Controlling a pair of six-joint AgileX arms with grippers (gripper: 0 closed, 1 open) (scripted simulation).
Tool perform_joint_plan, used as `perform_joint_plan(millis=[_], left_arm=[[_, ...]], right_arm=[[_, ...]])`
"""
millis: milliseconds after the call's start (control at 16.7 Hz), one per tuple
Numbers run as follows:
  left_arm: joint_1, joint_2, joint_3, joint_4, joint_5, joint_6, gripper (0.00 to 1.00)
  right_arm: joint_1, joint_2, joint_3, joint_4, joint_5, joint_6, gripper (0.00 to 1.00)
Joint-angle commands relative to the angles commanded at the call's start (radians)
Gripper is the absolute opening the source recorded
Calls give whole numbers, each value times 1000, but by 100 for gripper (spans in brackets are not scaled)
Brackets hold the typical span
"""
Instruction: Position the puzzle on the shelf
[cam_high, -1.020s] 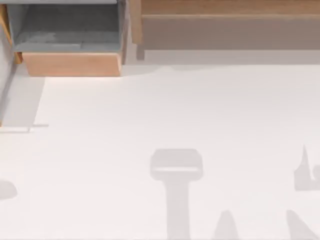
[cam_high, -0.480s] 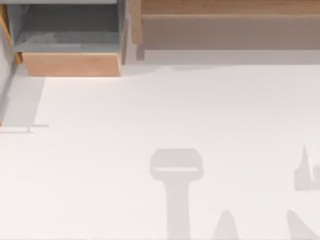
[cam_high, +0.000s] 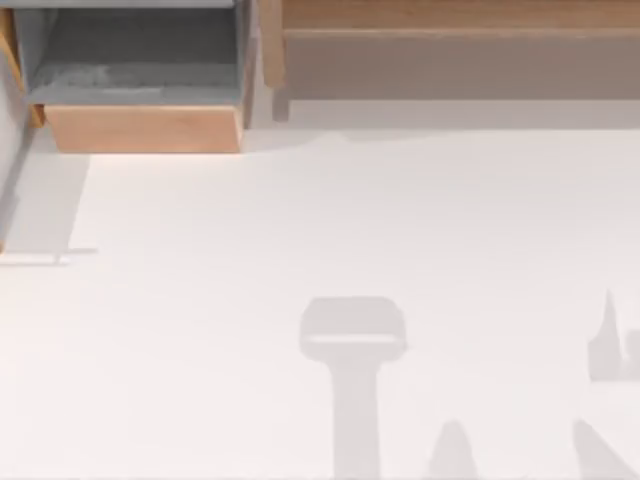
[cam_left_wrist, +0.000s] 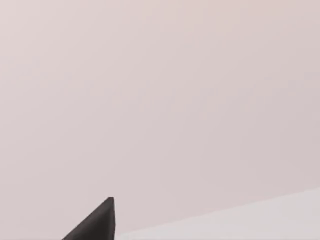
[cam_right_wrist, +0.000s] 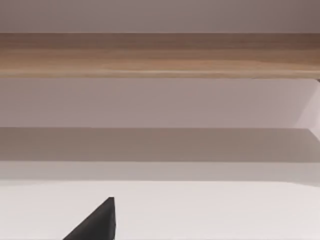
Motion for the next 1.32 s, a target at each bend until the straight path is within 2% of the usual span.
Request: perform_joint_plan(millis=[420, 720, 960, 1320], left_arm=[[-243, 158, 509, -771, -166, -229, 100], [-385, 293, 740, -1157, -275, -327, 100], [-437, 367, 816, -1296, -325, -360, 100], [-436, 373, 819, -1304, -327, -362, 100]], right_arm=[[0, 0, 0, 0, 0, 0, 100], [0, 0, 0, 0, 0, 0, 100], [0, 0, 0, 0, 0, 0, 100], [0, 0, 0, 0, 0, 0, 100]])
